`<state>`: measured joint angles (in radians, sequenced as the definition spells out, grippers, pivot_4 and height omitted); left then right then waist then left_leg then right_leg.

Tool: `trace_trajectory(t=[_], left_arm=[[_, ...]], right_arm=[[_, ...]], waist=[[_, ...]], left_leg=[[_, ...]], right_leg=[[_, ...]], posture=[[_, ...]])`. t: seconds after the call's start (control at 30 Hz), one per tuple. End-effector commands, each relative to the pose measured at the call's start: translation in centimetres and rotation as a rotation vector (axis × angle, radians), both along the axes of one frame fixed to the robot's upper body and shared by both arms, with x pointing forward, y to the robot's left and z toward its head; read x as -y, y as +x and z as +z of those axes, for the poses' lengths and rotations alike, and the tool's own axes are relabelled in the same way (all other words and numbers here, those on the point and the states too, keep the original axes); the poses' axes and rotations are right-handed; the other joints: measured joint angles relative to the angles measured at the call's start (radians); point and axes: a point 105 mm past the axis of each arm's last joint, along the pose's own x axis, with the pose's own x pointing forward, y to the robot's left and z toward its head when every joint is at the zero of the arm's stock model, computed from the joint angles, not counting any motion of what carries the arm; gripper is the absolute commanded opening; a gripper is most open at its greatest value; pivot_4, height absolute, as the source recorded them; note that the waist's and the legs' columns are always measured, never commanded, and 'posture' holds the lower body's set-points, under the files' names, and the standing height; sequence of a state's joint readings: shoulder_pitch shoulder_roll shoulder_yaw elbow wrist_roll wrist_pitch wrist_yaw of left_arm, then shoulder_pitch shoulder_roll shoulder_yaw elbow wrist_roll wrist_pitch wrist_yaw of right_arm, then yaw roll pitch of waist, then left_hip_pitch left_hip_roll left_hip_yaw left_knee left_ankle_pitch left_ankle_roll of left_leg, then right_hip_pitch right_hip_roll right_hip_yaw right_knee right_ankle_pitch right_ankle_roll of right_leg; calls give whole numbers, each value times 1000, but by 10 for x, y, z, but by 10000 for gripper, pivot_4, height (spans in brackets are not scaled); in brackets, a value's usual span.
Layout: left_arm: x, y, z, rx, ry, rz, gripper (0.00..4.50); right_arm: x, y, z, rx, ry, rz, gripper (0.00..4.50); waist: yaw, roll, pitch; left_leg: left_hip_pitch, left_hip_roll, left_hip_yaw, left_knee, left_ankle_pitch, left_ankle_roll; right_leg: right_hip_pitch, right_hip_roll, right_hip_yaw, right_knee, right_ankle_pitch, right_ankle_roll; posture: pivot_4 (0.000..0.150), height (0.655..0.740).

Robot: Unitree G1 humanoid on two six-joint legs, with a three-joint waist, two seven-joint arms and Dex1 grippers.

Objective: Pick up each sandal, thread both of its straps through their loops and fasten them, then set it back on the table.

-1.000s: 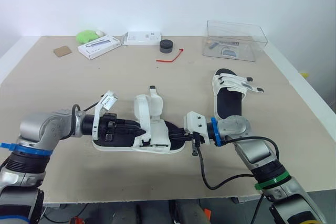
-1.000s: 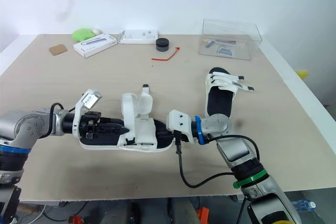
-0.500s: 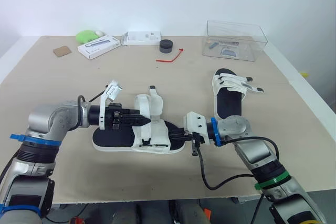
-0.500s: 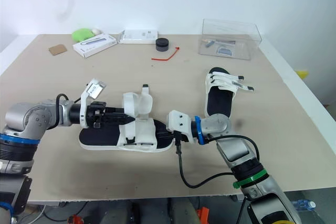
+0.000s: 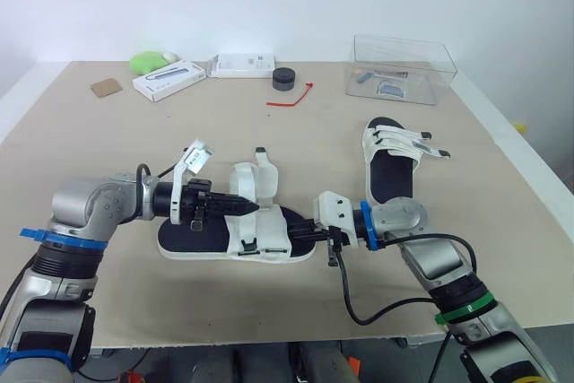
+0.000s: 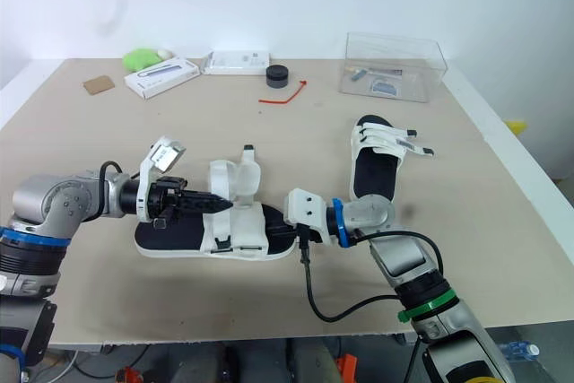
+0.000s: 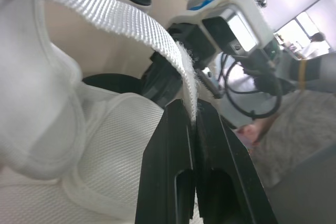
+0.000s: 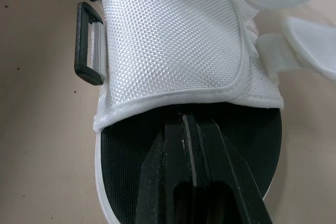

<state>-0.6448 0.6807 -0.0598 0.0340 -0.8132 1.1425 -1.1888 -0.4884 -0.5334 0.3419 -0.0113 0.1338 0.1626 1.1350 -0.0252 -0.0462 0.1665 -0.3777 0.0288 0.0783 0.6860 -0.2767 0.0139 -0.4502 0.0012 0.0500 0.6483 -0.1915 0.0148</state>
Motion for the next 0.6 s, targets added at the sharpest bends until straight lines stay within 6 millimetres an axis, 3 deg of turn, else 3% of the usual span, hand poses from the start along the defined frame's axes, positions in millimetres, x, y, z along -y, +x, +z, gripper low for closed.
trace_trajectory(t=[0.03,0.6], left_arm=[[-6,-6,14,-54,-55,-28,486],[2,-10,3,-64,-29,-54,486]], right_arm=[[4,3,-2,2,-26,-16,0],[2,3,-3,4,-24,-17,0]], waist=[[0,0,0],[-1,0,0]], left_leg=[[0,0,0,0,0,0],[0,0,0,0,0,0]], right_leg=[[0,0,0,0,0,0],[0,0,0,0,0,0]], posture=[[1500,7400],[1500,7400]])
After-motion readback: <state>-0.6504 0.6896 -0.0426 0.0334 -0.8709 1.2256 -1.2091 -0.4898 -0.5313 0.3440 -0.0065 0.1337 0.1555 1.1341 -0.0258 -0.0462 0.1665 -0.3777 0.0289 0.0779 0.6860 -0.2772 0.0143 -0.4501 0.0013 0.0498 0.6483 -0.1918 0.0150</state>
